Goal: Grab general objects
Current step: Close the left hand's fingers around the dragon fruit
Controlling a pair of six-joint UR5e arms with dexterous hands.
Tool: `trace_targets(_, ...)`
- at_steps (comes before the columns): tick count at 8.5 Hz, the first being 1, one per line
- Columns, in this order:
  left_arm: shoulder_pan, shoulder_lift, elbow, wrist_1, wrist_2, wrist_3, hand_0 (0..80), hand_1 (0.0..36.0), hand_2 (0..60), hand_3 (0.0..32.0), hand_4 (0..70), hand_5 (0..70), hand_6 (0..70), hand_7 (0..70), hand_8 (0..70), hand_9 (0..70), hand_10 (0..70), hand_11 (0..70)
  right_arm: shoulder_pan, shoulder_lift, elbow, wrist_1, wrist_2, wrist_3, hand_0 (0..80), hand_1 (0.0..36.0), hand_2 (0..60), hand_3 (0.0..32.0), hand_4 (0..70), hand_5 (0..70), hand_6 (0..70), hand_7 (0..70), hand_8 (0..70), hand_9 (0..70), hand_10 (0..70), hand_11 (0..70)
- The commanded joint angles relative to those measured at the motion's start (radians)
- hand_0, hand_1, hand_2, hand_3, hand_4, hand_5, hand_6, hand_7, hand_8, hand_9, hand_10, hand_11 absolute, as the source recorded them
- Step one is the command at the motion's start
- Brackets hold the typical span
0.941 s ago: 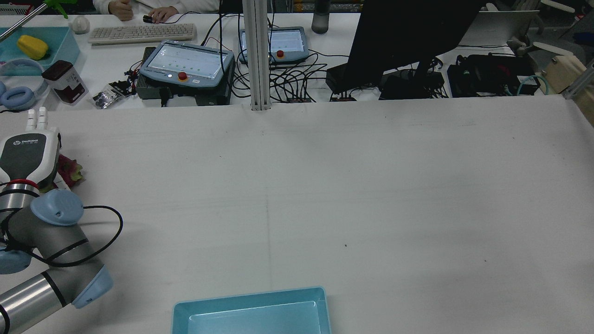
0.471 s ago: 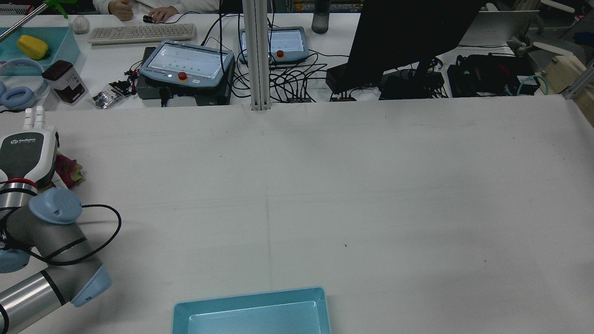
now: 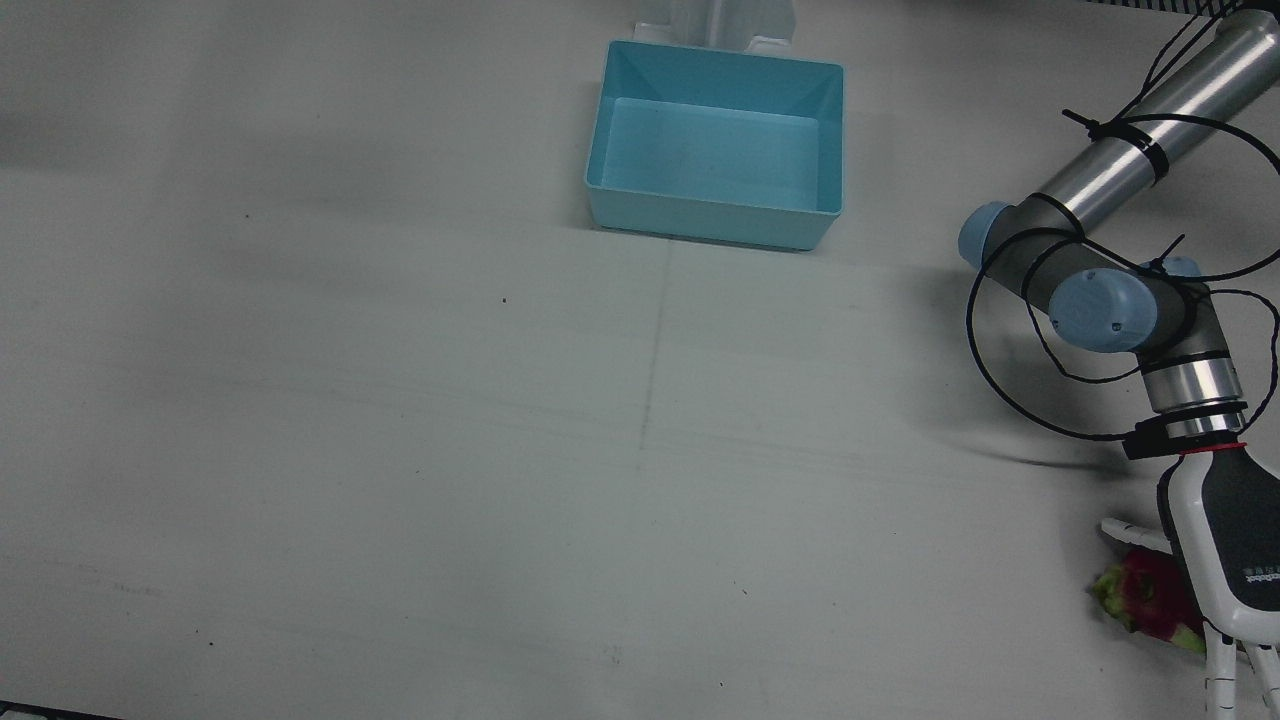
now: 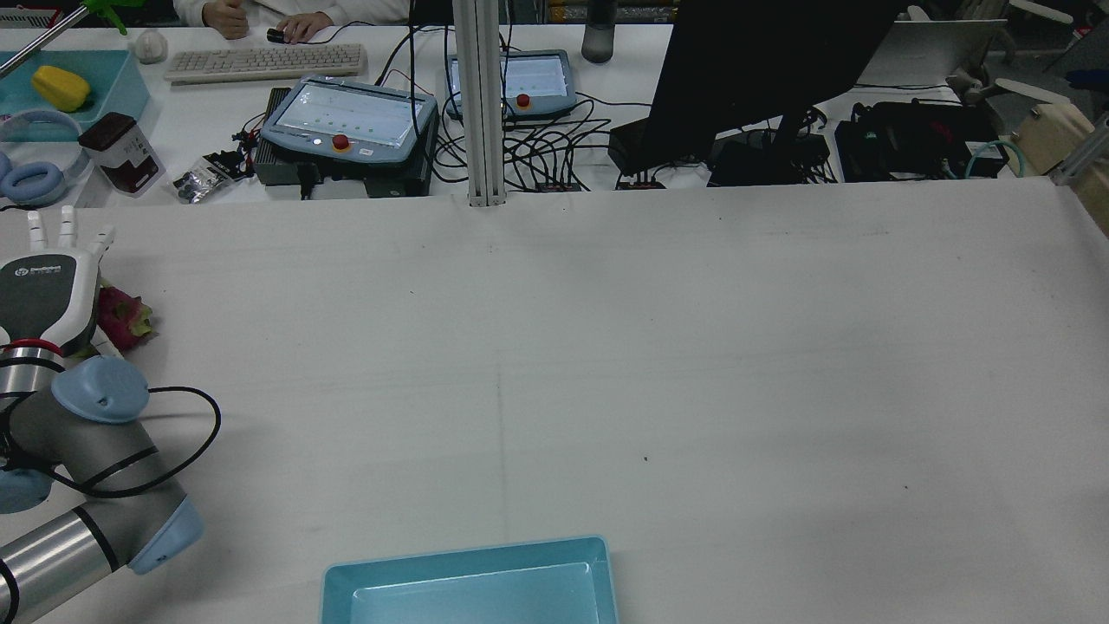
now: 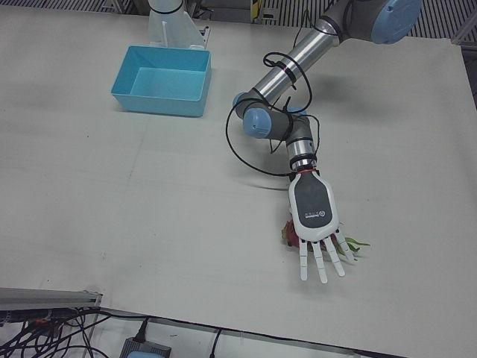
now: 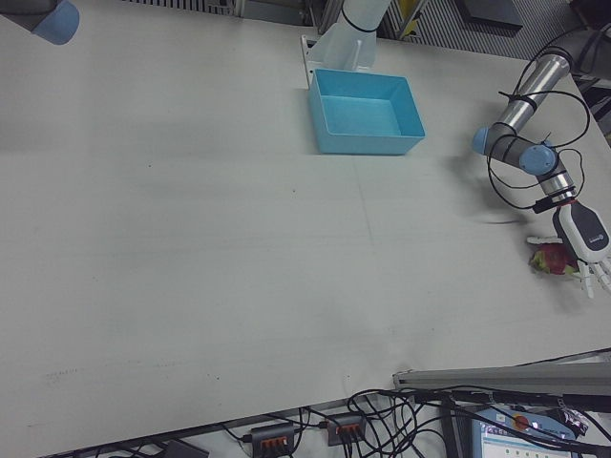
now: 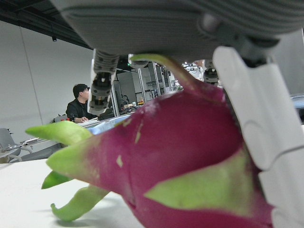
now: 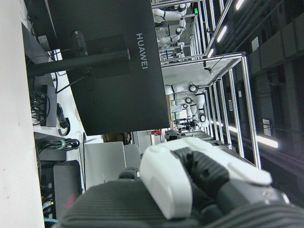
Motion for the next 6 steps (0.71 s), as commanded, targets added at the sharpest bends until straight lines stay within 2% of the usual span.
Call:
trace_targets(1,0.004,0.002,0.02,-0.026,-0.001,0.003,46.8,10.0,0.0,19.0,2.6,0.0,0.0,0.0,0.0,0.0,0.0,0.0,0.0,0.0,0.0,0.0,0.0,-0.001,0.0,0.0,0.0,0.0,0.0,0.0,0.0,0.0,0.0,0.0,0.0,0.0)
trace_targets(2,0.004,0.001,0.031,-0.027,0.001,0.003,46.7,10.3,0.0,16.2,4.6,0.0,0.0,0.0,0.0,0.0,0.0,0.0,0.0,0.0,0.0,0.0,0.0,-0.001,0.0,0.0,0.0,0.0,0.0,0.0,0.0,0.0,0.0,0.0,0.0,0.0)
trace_targets(3,0.004,0.001,0.035,-0.036,0.001,0.016,46.6,10.7,0.4,2.0,1.0,64.8,0.0,0.0,0.0,0.0,0.0,0.0,0.0,0.0,0.0,0.0,0.0,-0.001,0.0,0.0,0.0,0.0,0.0,0.0,0.0,0.0,0.0,0.0,0.0,0.0)
trace_targets(4,0.003,0.001,0.035,-0.047,0.001,0.038,46.1,10.4,6.1,0.0,0.0,70.0,1.3,0.0,0.0,0.0,0.0,0.0,0.0,0.0,0.0,0.0,0.0,0.001,0.0,0.0,0.0,0.0,0.0,0.0,0.0,0.0,0.0,0.0,0.0,0.0)
trace_targets(5,0.003,0.001,0.037,-0.058,0.001,0.038,46.7,15.3,21.4,0.0,1.3,70.0,3.4,1.0,0.0,0.0,0.0,0.0,0.0,0.0,0.0,0.0,0.0,-0.001,0.0,0.0,0.0,0.0,0.0,0.0,0.0,0.0,0.0,0.0,0.0,0.0)
trace_targets(6,0.003,0.001,0.037,-0.063,0.001,0.038,46.8,16.2,24.4,0.0,3.3,70.0,4.3,1.9,0.0,0.0,0.0,0.0,0.0,0.0,0.0,0.0,0.0,-0.001,0.0,0.0,0.0,0.0,0.0,0.0,0.0,0.0,0.0,0.0,0.0,0.0)
